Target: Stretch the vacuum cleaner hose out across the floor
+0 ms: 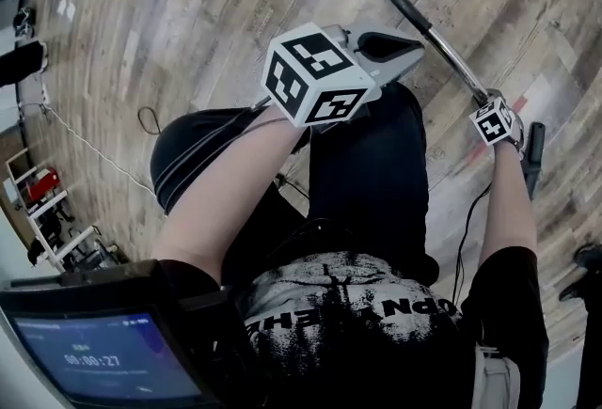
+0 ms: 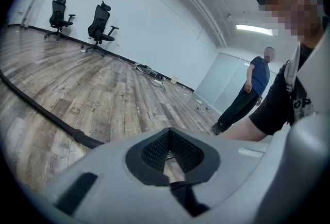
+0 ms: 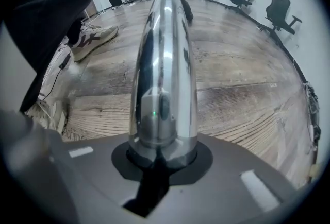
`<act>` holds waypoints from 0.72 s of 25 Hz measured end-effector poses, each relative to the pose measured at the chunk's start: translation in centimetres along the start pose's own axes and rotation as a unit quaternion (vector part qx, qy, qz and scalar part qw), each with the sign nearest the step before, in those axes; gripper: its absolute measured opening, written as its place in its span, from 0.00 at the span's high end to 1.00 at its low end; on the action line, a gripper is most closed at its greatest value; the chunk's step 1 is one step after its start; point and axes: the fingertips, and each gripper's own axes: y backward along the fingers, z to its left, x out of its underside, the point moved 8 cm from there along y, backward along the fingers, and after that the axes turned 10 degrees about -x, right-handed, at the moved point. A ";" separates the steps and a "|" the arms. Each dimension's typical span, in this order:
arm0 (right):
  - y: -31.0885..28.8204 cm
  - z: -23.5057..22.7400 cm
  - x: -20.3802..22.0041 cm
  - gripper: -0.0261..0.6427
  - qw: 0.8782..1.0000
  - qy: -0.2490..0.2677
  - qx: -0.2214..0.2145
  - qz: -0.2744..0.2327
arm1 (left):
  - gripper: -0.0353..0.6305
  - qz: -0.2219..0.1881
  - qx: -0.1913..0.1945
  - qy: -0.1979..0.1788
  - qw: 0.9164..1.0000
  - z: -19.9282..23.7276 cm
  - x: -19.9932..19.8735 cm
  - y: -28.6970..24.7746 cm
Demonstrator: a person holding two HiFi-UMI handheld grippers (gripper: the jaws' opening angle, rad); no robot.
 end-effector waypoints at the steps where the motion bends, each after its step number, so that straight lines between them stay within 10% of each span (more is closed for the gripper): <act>1: -0.1 0.2 0.0 0.88 1.000 0.000 0.003 0.004 | 0.95 0.002 0.002 -0.001 1.000 -0.1 0.0 0.0; 18: -1.9 3.8 0.0 0.65 0.997 -0.012 -0.071 0.031 | 0.95 0.007 0.007 0.012 1.000 -0.2 0.6 0.7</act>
